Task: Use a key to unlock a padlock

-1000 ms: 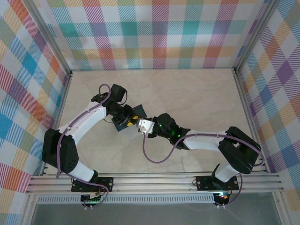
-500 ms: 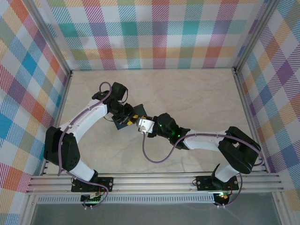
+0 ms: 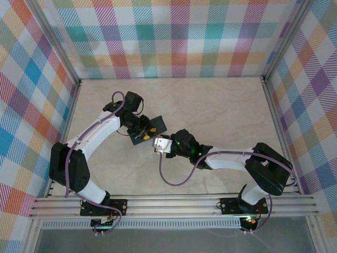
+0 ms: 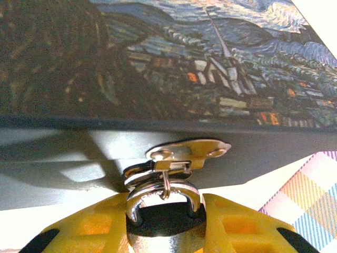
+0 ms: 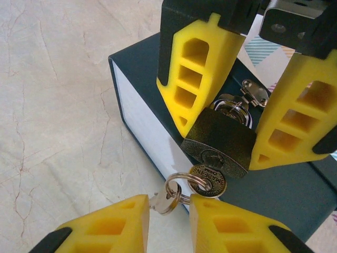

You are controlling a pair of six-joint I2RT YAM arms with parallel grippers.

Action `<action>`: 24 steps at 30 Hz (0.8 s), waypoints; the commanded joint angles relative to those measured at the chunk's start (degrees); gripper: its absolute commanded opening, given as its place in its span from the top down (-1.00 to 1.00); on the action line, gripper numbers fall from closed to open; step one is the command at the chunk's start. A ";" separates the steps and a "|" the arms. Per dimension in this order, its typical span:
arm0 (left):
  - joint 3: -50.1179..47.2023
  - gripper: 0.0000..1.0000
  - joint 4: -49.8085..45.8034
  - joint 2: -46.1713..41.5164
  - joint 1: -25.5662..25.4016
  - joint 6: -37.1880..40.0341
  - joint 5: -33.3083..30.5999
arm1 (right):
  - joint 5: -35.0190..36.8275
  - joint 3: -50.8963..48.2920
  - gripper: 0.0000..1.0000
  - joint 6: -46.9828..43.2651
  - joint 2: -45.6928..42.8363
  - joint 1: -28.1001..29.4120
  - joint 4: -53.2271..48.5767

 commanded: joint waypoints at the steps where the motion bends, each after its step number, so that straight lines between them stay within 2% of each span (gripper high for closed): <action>1: 1.94 0.85 1.36 -1.84 0.45 0.94 1.61 | 1.32 3.19 0.47 -0.98 0.63 0.87 1.72; 8: 2.06 0.85 0.94 -1.80 0.54 1.13 1.22 | 6.89 2.13 0.44 -2.71 0.30 0.93 4.41; 24: 1.87 0.85 0.88 -2.33 0.51 0.96 1.21 | 8.22 3.06 0.43 -2.53 0.95 1.62 7.07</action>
